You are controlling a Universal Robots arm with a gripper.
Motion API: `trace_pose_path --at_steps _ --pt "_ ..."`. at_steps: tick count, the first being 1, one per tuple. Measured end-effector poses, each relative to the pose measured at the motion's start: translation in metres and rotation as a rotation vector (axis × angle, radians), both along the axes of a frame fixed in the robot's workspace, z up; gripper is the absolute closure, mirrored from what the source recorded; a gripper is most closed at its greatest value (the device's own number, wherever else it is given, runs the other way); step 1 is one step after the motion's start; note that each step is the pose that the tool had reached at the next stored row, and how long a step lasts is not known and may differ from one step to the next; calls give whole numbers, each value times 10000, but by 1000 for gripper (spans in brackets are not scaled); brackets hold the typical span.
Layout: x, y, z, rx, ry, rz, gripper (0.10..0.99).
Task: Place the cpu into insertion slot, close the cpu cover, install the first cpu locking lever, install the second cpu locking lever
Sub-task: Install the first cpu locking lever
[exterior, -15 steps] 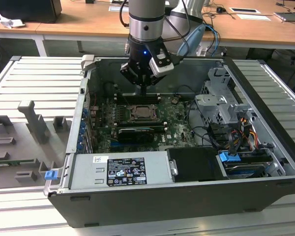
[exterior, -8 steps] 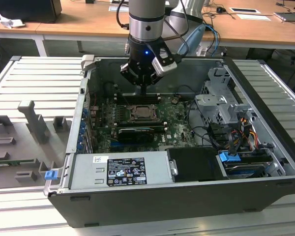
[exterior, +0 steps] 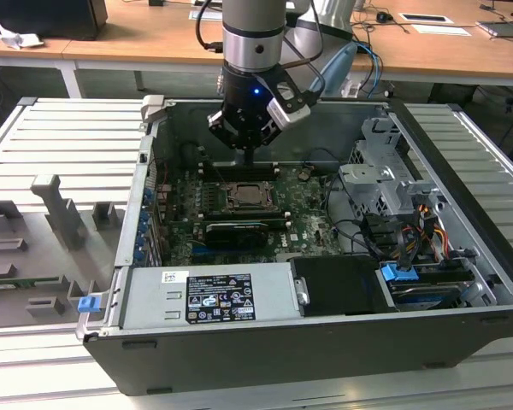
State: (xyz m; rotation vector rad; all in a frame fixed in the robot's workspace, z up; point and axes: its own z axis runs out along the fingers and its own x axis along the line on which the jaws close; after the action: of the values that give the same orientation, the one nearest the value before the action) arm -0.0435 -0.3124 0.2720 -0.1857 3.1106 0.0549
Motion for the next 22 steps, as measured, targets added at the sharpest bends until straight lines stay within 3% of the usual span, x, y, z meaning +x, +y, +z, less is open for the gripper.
trace_pose_path --at_steps 22 --pt "-159 0 0 0 0 74 980"
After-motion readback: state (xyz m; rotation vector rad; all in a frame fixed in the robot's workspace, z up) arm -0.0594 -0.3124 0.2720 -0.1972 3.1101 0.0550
